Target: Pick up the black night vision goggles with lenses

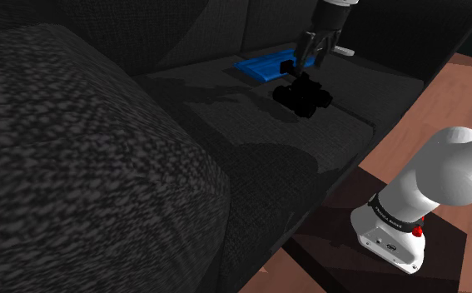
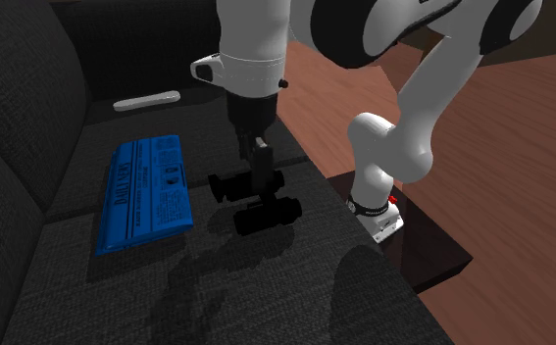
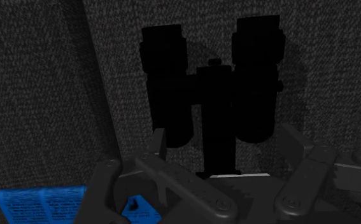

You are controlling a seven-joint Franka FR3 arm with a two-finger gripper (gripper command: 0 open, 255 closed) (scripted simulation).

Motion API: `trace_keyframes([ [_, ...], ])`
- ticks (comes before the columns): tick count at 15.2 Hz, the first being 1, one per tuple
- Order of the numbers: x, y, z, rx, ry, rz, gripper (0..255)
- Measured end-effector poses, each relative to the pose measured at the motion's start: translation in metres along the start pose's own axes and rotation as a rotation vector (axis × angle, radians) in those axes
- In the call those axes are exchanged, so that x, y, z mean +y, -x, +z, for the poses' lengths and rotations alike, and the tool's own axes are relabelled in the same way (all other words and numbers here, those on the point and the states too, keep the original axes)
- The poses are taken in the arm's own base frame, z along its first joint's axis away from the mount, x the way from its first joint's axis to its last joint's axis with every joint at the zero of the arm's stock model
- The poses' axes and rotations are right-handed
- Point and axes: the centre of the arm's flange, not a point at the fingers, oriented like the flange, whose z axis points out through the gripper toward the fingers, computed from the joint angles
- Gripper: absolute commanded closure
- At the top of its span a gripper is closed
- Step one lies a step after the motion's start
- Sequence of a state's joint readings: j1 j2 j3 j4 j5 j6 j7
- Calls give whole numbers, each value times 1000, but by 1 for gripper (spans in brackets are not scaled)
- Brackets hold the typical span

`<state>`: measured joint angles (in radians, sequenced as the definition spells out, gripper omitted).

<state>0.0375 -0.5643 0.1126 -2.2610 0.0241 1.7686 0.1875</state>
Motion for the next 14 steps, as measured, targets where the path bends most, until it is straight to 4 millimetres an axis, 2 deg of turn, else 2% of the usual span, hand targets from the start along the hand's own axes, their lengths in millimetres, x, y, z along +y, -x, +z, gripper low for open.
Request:
trace_keyframes([
  [4,0,2,21,1,0,0,0],
  [5,0,2,23,1,0,0,255],
  [14,0,3,24,3,0,0,255],
])
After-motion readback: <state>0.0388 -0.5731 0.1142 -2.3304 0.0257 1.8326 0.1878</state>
